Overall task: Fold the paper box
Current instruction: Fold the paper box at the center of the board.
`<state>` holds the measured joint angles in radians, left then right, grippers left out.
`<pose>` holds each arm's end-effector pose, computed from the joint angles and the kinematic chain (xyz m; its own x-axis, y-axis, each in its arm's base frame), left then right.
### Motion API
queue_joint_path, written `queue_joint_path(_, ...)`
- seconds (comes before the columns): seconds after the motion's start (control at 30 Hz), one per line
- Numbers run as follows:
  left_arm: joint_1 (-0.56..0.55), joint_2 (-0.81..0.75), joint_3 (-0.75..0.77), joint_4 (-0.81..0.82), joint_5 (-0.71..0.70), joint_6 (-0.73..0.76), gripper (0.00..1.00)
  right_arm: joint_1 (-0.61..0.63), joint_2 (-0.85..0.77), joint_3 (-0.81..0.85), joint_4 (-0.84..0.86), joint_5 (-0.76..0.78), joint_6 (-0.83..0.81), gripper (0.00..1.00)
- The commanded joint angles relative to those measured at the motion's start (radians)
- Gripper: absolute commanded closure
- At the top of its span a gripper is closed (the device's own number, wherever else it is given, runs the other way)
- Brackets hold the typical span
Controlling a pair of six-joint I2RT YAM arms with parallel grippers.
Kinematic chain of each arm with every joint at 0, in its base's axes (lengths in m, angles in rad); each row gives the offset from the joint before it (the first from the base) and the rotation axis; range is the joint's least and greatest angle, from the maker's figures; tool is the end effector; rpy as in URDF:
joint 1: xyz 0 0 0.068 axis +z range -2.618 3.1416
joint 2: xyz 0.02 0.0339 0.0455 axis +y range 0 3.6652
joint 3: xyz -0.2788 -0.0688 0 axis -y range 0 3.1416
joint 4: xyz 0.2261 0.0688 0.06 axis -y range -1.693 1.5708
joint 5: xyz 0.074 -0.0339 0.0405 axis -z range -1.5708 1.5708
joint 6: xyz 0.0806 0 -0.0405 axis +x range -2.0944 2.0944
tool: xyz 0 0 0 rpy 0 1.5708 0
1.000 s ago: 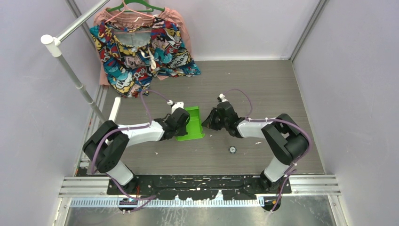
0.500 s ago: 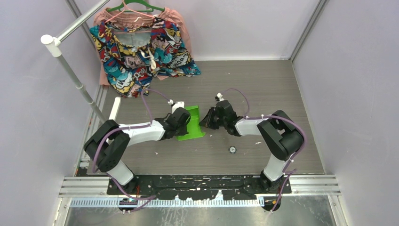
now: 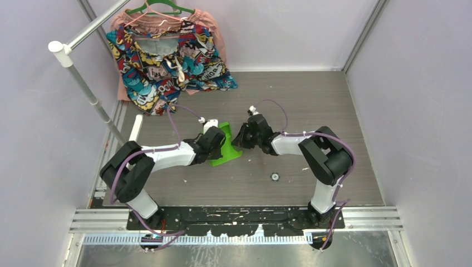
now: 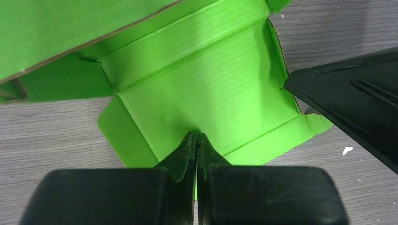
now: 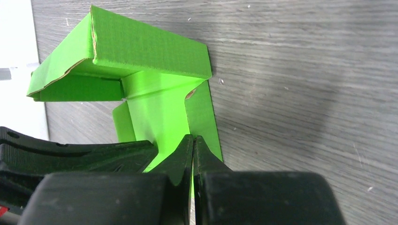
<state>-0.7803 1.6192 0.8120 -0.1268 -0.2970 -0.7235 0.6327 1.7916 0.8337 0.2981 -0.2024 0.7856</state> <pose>0.2462 -0.2105 0.1487 -0.7917 -0.1070 -0.6014 0.0332 0.9755 -0.2173 0.2977 0.2384 0.1413 -0.8497 0.2360 -0.4714 -0.1505 0.7484 0.6459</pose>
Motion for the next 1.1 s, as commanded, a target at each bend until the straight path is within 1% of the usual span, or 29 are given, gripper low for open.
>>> queue_joint_path(0.0, -0.009, 0.05, -0.013, -0.03, 0.053, -0.001, 1.0, 0.069, 0.05, 0.076, -0.173, 0.066, -0.064, 0.99)
queue_joint_path(0.1, -0.01, 0.049, -0.014, -0.028, 0.054, -0.002, 1.0, 0.111, 0.079, 0.136, -0.316, 0.157, -0.114, 0.99)
queue_joint_path(0.2, -0.01, 0.049, -0.014, -0.027, 0.055, -0.002, 1.0, 0.139, 0.113, 0.167, -0.369, 0.196, -0.131, 0.99)
queue_joint_path(0.27, -0.01, 0.047, -0.014, -0.029, 0.055, -0.002, 1.0, 0.154, 0.129, 0.177, -0.381, 0.198, -0.136, 0.99)
queue_joint_path(0.33, -0.01, 0.045, -0.017, -0.029, 0.053, -0.002, 1.0, 0.165, 0.146, 0.187, -0.391, 0.236, -0.142, 0.99)
queue_joint_path(0.83, -0.011, 0.04, -0.017, -0.03, 0.053, -0.004, 1.0, 0.227, 0.258, 0.225, -0.455, 0.281, -0.152, 0.99)
queue_joint_path(0.93, -0.014, 0.04, -0.017, -0.032, 0.052, -0.005, 1.0, 0.228, 0.256, 0.222, -0.458, 0.279, -0.149, 0.99)
queue_joint_path(1.07, -0.014, 0.04, -0.017, -0.034, 0.05, -0.004, 1.0, 0.228, 0.188, 0.188, -0.415, 0.269, -0.142, 0.99)
